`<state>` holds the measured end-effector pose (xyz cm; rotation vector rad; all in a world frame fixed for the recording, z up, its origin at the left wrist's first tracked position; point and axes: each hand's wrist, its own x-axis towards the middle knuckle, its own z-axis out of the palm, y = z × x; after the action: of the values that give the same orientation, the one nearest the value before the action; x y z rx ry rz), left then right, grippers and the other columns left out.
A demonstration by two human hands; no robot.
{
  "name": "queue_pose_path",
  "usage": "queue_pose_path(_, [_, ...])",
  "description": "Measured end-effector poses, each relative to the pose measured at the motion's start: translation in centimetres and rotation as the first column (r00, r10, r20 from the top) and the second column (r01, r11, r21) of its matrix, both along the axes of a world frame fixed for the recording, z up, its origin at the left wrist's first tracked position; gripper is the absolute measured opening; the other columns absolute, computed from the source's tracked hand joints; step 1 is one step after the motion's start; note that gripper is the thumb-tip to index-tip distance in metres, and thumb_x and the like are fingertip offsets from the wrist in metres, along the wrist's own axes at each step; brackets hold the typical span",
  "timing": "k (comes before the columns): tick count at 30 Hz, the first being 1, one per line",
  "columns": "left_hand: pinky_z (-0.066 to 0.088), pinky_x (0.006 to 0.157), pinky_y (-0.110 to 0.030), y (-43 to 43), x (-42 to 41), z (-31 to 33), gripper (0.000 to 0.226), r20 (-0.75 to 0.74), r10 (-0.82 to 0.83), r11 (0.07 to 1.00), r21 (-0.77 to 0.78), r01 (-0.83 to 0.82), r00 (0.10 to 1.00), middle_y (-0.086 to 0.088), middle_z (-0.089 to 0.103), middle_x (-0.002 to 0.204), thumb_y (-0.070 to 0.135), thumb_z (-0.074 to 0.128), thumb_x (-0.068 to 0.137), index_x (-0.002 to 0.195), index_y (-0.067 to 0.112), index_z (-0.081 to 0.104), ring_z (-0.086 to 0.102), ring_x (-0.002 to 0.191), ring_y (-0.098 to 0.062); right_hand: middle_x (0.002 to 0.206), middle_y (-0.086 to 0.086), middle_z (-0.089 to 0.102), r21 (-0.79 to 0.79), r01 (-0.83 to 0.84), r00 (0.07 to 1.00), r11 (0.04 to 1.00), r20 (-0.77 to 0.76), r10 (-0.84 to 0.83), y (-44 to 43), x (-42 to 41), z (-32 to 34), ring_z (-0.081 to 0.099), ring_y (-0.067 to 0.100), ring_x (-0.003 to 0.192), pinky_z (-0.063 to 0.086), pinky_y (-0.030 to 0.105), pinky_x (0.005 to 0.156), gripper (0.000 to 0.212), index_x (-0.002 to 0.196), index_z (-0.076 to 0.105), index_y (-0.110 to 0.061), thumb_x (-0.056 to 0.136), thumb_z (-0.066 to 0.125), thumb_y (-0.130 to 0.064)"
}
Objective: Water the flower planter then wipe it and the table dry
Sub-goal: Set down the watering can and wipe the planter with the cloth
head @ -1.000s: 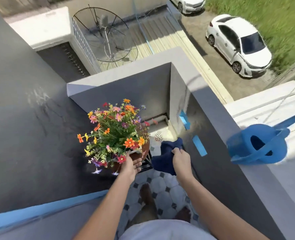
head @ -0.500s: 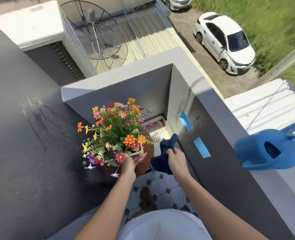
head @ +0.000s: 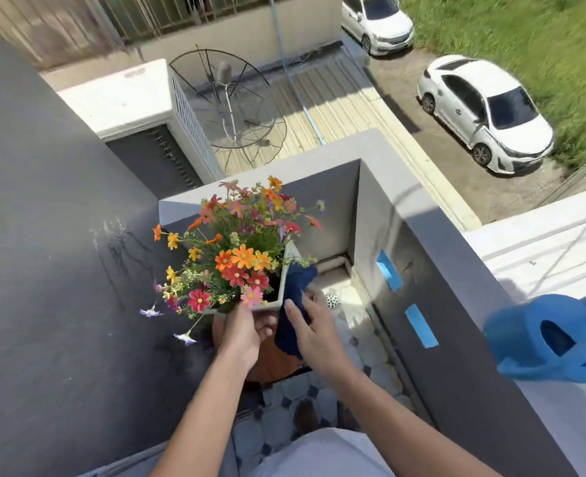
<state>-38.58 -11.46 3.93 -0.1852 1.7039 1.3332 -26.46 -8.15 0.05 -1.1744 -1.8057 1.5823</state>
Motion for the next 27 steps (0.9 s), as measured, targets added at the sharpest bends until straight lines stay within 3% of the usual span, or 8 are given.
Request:
queue_pose_path(3, [0.038, 0.033, -0.016, -0.6, 0.3, 2.3, 0.03, -0.004, -0.017, 0.999, 0.036, 0.017, 1.0, -0.002, 0.063, 0.044, 0.012, 0.032, 0.104, 0.083, 0.011, 0.054, 0.052, 0.03, -0.007, 0.099, 0.003, 0.046, 0.066, 0.065, 0.997, 0.996, -0.037, -0.063, 3.4, -0.8, 2.3, 0.047, -0.001, 0.091, 0.036, 0.009, 0.078, 0.024, 0.103, 0.063, -0.012, 0.102, 0.05, -0.032])
queue_pose_path(5, [0.04, 0.033, -0.015, -1.2, 0.4, 3.5, 0.026, 0.008, -0.044, 0.997, 0.065, 0.044, 0.999, -0.007, 0.063, 0.045, 0.006, 0.033, 0.102, 0.082, 0.011, 0.05, 0.053, 0.031, -0.009, 0.095, 0.005, 0.046, 0.021, 0.118, 0.99, 0.993, -0.079, -0.116, 6.0, -1.3, 3.4, 0.049, 0.0, 0.08, 0.037, 0.011, 0.073, 0.022, 0.1, 0.056, -0.01, 0.101, 0.052, -0.032])
queue_pose_path(7, [0.042, 0.033, -0.016, -1.5, 0.9, 4.7, 0.026, 0.024, -0.049, 0.994, 0.098, 0.046, 0.999, -0.009, 0.063, 0.046, 0.007, 0.031, 0.103, 0.083, 0.013, 0.047, 0.056, 0.032, -0.009, 0.087, 0.003, 0.046, -0.031, 0.192, 0.974, 0.981, -0.114, -0.194, 8.1, -1.6, 4.5, 0.048, 0.007, 0.071, 0.037, 0.019, 0.066, 0.017, 0.089, 0.048, -0.022, 0.1, 0.054, -0.033])
queue_pose_path(10, [0.044, 0.034, -0.016, -1.3, 1.6, 6.2, 0.026, 0.001, -0.044, 0.991, 0.127, 0.044, 0.999, -0.006, 0.065, 0.048, 0.017, 0.033, 0.106, 0.09, 0.011, 0.052, 0.058, 0.036, -0.007, 0.08, 0.002, 0.04, 0.121, 0.198, 0.975, 0.973, -0.129, -0.182, 9.3, -1.7, 6.2, 0.04, 0.003, 0.069, 0.031, 0.013, 0.063, 0.042, 0.066, 0.035, -0.036, 0.102, 0.051, -0.022])
queue_pose_path(16, [0.044, 0.034, -0.016, -0.2, 0.4, 6.8, 0.026, -0.033, 0.1, 0.985, 0.145, -0.095, 0.994, -0.014, 0.057, 0.074, 0.021, 0.033, 0.105, 0.101, 0.004, 0.053, 0.056, 0.035, -0.005, 0.091, 0.0, 0.054, 0.198, 0.054, 0.975, 0.979, -0.224, -0.008, 4.0, -0.7, 7.3, 0.053, 0.004, 0.085, 0.039, 0.017, 0.073, 0.019, 0.082, 0.06, -0.024, 0.097, 0.058, -0.014])
queue_pose_path(20, [0.045, 0.033, -0.016, 0.1, -0.4, 6.8, 0.024, -0.042, 0.121, 0.979, 0.169, -0.112, 0.992, -0.008, 0.058, 0.078, 0.019, 0.035, 0.105, 0.108, 0.006, 0.055, 0.057, 0.036, -0.003, 0.088, -0.005, 0.047, 0.298, 0.02, 0.96, 0.954, -0.271, 0.065, 1.4, 0.5, 7.1, 0.05, 0.008, 0.082, 0.037, 0.015, 0.071, 0.032, 0.082, 0.052, -0.04, 0.096, 0.059, -0.013])
queue_pose_path(23, [0.045, 0.035, -0.016, 0.2, 0.1, 7.2, 0.023, -0.044, 0.097, 0.98, 0.177, -0.087, 0.994, -0.006, 0.061, 0.072, 0.015, 0.036, 0.104, 0.104, 0.008, 0.058, 0.058, 0.038, -0.004, 0.095, -0.002, 0.05, 0.326, 0.031, 0.968, 0.945, -0.246, 0.053, 3.0, -0.5, 6.5, 0.051, 0.007, 0.088, 0.039, 0.016, 0.076, 0.007, 0.091, 0.064, -0.013, 0.096, 0.06, -0.012])
queue_pose_path(27, [0.042, 0.033, -0.016, 0.1, 0.9, 7.6, 0.022, 0.005, 0.08, 0.979, 0.185, -0.08, 0.997, -0.007, 0.064, 0.051, 0.016, 0.034, 0.105, 0.102, 0.005, 0.053, 0.057, 0.036, -0.006, 0.089, -0.004, 0.043, 0.328, 0.117, 0.983, 0.938, -0.176, -0.061, 8.8, -3.1, 6.8, 0.041, 0.009, 0.079, 0.03, 0.02, 0.072, 0.011, 0.088, 0.061, -0.014, 0.098, 0.056, -0.013])
